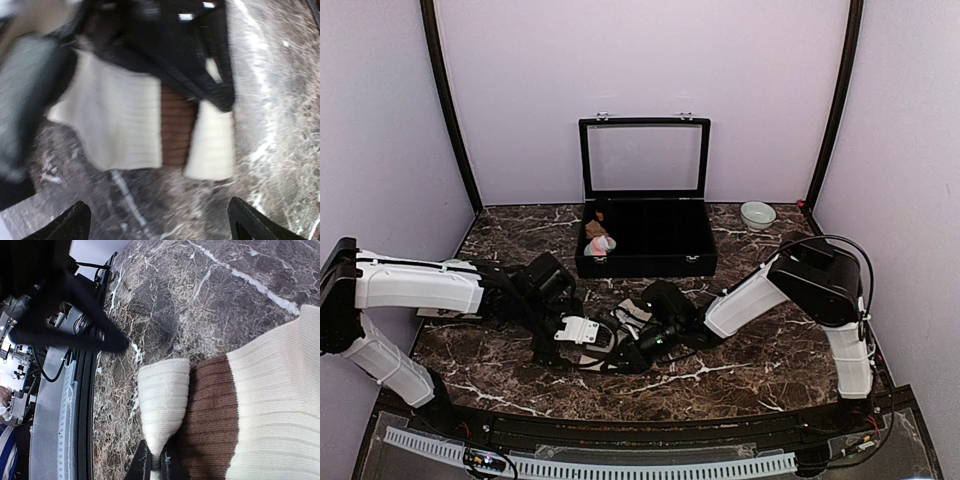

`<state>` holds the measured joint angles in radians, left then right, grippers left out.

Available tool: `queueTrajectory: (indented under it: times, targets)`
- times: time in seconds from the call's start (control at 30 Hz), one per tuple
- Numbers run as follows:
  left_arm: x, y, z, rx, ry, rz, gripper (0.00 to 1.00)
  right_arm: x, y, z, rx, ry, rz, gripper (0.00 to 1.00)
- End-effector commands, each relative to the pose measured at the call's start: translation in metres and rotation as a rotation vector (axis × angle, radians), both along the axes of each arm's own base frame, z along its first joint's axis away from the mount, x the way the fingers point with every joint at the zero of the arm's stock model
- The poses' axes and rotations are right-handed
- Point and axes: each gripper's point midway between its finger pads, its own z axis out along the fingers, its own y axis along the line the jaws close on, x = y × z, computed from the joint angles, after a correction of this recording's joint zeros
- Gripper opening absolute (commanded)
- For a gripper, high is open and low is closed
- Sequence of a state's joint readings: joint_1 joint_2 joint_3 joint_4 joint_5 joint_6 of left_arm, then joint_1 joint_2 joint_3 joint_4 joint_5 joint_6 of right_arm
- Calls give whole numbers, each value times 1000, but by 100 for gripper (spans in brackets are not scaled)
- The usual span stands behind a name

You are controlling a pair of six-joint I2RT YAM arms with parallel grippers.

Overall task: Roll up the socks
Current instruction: Roll the sock at the center of the board.

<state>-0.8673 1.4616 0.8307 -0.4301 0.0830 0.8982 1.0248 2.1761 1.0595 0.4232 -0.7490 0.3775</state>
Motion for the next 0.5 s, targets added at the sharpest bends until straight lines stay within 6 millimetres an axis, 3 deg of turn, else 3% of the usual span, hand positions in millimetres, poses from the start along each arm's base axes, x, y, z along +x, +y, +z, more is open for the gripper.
queueTrajectory:
  times: [0.0, 0.1, 0.17, 0.23, 0.4, 0.43, 0.47]
  targets:
    - [61, 56, 32, -1, -185, 333, 99, -40, -123, -132, -589, 295, -124, 3]
    - [41, 92, 3, 85, 2, 316, 99, -39, -121, -132, -585, 290, -126, 3]
    - [51, 96, 2, 94, -15, 363, 99, -37, -120, -132, -577, 288, -133, 3]
    - [65, 97, 6, 80, -100, 402, 99, -37, -118, -131, -569, 294, -133, 3]
    - [74, 80, 23, -42, -115, 427, 99, -37, -119, -130, -574, 287, -132, 3]
    - [76, 81, 20, -30, -109, 449, 98, -37, -120, -130, -575, 288, -134, 3]
    - [73, 78, 19, -23, -72, 444, 90, -37, -119, -130, -574, 288, -134, 3]
